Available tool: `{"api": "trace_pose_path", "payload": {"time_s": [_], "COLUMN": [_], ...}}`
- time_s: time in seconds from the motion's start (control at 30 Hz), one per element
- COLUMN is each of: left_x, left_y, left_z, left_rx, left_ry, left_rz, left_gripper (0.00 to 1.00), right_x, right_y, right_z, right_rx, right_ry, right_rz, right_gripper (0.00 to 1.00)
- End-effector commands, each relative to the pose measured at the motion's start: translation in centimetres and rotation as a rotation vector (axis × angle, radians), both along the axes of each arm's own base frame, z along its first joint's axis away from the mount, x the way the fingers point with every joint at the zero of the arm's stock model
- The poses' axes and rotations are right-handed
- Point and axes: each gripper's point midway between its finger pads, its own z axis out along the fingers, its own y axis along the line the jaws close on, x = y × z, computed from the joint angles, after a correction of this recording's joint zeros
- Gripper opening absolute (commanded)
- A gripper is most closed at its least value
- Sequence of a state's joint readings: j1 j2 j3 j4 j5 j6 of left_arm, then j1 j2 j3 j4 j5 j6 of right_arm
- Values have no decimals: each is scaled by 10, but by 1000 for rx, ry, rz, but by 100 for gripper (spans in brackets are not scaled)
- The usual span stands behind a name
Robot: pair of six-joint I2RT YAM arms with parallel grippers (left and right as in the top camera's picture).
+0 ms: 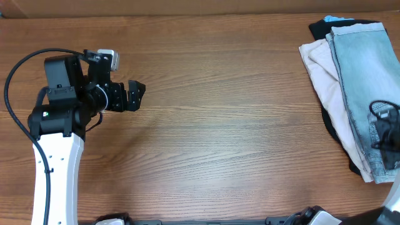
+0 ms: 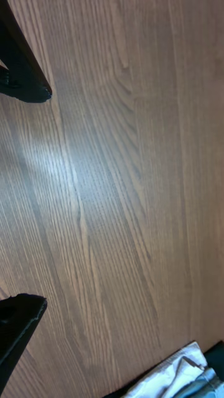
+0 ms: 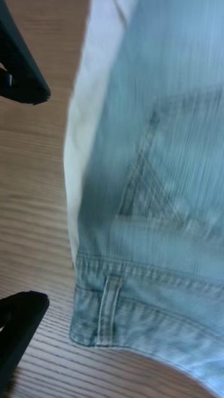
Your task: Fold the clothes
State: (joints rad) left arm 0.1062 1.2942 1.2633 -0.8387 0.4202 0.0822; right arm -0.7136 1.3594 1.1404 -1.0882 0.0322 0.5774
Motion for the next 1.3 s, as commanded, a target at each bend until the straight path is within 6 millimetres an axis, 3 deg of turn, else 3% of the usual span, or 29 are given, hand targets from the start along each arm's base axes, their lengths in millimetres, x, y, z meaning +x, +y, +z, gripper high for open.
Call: {"api": "trace_pose_path", "payload": {"time_s": [0.0, 0.23, 0.37, 0.67, 1.03, 1.27], "left_x": [3, 6, 8, 10, 13, 16], "left_y": [-4, -3, -3, -3, -2, 2], "left_z": [5, 8, 9, 11, 15, 14], "left_rx": [-4, -1, 1, 2, 5, 26], "left_ry": [-18, -38, -46, -59, -80, -85], "left_rz": [-26, -26, -26, -26, -26, -7], "left_gripper": [100, 100, 100, 100, 100, 100], "right_x": [-11, -31, -33, -41, -53, -58], "right_y": [1, -21, -19, -19, -20, -21], "right_z": [-21, -37, -52, -55, -58, -71], "right_rx": [78, 28, 38, 28, 45, 29], "right_ry": [-36, -15, -6, 31, 54, 69], "right_rz": [-63, -112, -113, -123, -192, -199], "right_gripper": [100, 100, 97, 94, 100, 96]}}
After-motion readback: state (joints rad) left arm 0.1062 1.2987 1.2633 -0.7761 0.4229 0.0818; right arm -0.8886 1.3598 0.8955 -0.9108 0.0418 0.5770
